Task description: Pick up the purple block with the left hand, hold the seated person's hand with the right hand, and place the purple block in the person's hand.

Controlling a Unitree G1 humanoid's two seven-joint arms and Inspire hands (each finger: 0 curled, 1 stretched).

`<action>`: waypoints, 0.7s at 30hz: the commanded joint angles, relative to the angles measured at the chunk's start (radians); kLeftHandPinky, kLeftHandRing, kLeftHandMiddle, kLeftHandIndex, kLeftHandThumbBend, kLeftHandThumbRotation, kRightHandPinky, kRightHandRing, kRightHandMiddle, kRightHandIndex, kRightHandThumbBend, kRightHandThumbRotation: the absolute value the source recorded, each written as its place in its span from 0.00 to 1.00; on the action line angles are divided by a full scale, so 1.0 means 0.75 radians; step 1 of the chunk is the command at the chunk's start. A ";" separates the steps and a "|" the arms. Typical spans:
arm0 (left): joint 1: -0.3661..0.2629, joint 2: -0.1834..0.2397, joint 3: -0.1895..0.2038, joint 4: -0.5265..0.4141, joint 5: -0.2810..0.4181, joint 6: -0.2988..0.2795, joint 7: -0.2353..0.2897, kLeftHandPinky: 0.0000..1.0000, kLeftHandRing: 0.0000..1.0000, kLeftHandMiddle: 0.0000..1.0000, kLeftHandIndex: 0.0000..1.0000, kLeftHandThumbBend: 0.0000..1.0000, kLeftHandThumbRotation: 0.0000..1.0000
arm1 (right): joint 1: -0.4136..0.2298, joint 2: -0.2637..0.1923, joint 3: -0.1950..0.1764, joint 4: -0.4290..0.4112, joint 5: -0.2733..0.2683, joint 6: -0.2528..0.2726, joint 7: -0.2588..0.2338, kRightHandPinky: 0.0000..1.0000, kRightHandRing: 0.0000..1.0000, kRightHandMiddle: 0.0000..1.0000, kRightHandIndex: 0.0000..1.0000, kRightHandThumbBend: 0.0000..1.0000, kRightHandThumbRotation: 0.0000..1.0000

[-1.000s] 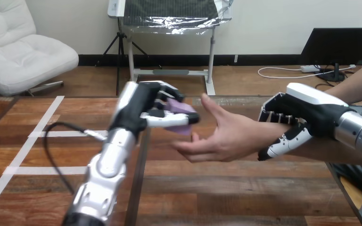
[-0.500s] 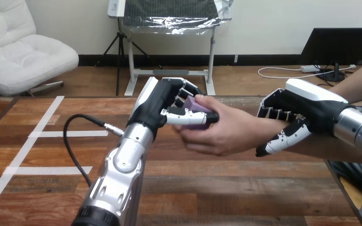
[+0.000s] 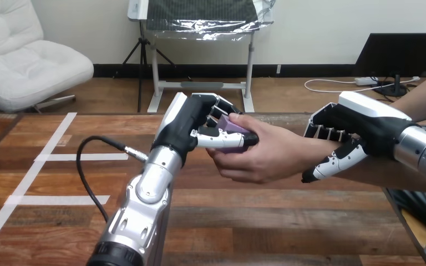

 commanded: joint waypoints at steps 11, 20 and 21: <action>-0.107 -0.111 -0.098 0.049 0.023 -0.040 -0.038 0.34 0.41 0.44 0.46 0.66 0.00 | 0.023 0.020 -0.027 -0.029 0.031 0.022 0.008 0.35 0.41 0.46 0.51 0.79 0.20; -0.093 -0.103 -0.112 0.045 0.029 -0.042 -0.050 0.34 0.40 0.44 0.46 0.66 0.00 | 0.032 0.017 -0.033 -0.026 0.039 0.009 0.005 0.32 0.38 0.44 0.50 0.80 0.19; -0.091 -0.102 -0.112 0.045 0.029 -0.044 -0.049 0.34 0.40 0.44 0.46 0.66 0.00 | 0.033 0.017 -0.034 -0.026 0.038 0.011 0.005 0.32 0.38 0.44 0.50 0.80 0.18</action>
